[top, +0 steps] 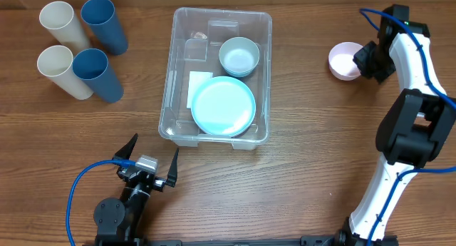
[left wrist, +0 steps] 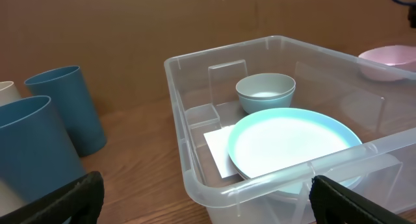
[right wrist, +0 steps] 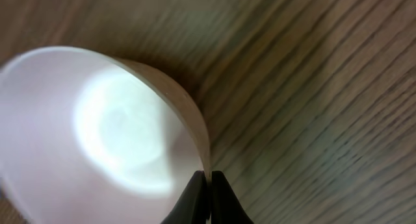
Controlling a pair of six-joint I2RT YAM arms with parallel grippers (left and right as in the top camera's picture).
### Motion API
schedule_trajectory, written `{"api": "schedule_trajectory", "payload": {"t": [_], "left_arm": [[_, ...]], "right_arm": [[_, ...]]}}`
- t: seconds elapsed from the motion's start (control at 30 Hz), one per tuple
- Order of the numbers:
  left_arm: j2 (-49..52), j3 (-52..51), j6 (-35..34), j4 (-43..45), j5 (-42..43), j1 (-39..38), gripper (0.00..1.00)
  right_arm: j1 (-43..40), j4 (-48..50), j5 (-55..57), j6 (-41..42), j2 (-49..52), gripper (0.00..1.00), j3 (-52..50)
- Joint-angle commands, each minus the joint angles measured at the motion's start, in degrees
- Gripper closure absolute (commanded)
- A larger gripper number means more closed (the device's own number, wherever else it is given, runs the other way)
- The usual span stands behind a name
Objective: Pack container
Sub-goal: 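Move the right gripper to the pink bowl and grasp its rim, then carry the pink bowl and stack it onto the grey bowl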
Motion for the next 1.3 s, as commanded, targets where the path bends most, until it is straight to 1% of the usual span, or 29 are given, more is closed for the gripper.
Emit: {"api": "schedule_trajectory", "payload": {"t": [0.0, 0.17, 0.3, 0.37, 0.47, 0.57, 0.73, 0.87, 0.9, 0.93, 0.97, 1.0, 1.03, 1.13, 1.2, 1.27], "left_arm": [[-0.4, -0.2, 0.7, 0.1, -0.1, 0.4, 0.0], [-0.4, -0.2, 0.7, 0.1, -0.1, 0.4, 0.0], [-0.4, -0.2, 0.7, 0.1, -0.1, 0.4, 0.0], [-0.4, -0.2, 0.7, 0.1, -0.1, 0.4, 0.0], [-0.4, -0.2, 0.7, 0.1, -0.1, 0.4, 0.0], [-0.4, -0.2, 0.7, 0.1, -0.1, 0.4, 0.0], [-0.4, -0.2, 0.7, 0.1, -0.1, 0.4, 0.0], [-0.4, -0.2, 0.7, 0.1, -0.1, 0.4, 0.0], [-0.4, -0.2, 0.7, 0.1, -0.1, 0.4, 0.0], [-0.4, -0.2, 0.7, 0.1, -0.1, 0.4, 0.0], [-0.4, -0.2, 0.7, 0.1, -0.1, 0.4, 0.0], [-0.4, -0.2, 0.7, 0.1, -0.1, 0.4, 0.0], [-0.4, -0.2, 0.7, 0.1, -0.1, 0.4, 0.0], [-0.4, -0.2, 0.7, 0.1, -0.1, 0.4, 0.0], [-0.4, -0.2, 0.7, 0.1, -0.1, 0.4, 0.0], [-0.4, -0.2, 0.7, 0.1, -0.1, 0.4, 0.0]], "right_arm": [[3.2, 0.3, 0.1, -2.7, -9.1, 0.96, 3.5], [8.4, 1.0, -0.2, -4.3, -17.0, 0.96, 3.5], [15.5, 1.4, 0.0, -8.0, -24.6, 0.96, 3.5], [18.6, 1.3, 0.1, -8.5, -26.0, 0.96, 3.5], [23.9, 2.0, 0.1, -8.5, -25.5, 0.96, 2.8], [27.3, 5.6, 0.1, -8.5, -23.6, 0.96, 0.6], [30.5, 9.6, 0.1, -8.6, -19.1, 0.96, 0.2], [32.0, 12.1, 0.0, -8.7, -13.6, 0.96, 0.2], [32.4, 11.9, 0.0, -8.7, -12.0, 0.93, 0.2], [32.5, 11.4, 0.0, -8.7, -11.2, 0.8, 0.2], [32.6, 11.0, -0.2, -8.7, -10.7, 0.7, 0.2], [32.6, 10.8, -0.5, -8.7, -10.7, 0.62, 0.2], [32.6, 10.7, -1.0, -8.7, -10.7, 0.57, 0.2], [32.7, 9.7, -3.8, -9.5, -10.7, 0.57, 0.2], [33.9, 8.7, -5.9, -12.0, -10.7, 0.61, 0.3], [36.4, 7.9, -5.7, -15.1, -10.7, 0.61, 0.3]]}}
